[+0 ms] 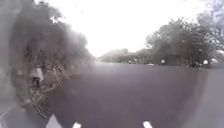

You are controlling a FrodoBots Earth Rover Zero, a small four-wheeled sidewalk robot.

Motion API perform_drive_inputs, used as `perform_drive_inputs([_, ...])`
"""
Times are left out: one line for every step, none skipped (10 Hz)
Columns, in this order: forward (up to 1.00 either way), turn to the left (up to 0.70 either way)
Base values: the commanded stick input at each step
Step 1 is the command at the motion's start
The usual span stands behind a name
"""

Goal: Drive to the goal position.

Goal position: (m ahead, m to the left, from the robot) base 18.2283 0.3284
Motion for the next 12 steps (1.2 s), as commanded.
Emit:
perform_drive_inputs([0.7, 0.0])
perform_drive_inputs([0.7, -0.35])
perform_drive_inputs([0.7, -0.35])
perform_drive_inputs([0.7, -0.35])
perform_drive_inputs([0.7, -0.35])
perform_drive_inputs([0.7, -0.35])
perform_drive_inputs([0.7, -0.35])
perform_drive_inputs([0.7, -0.35])
perform_drive_inputs([0.7, -0.35])
perform_drive_inputs([0.7, -0.35])
perform_drive_inputs([0.7, -0.3])
perform_drive_inputs([0.7, -0.21])
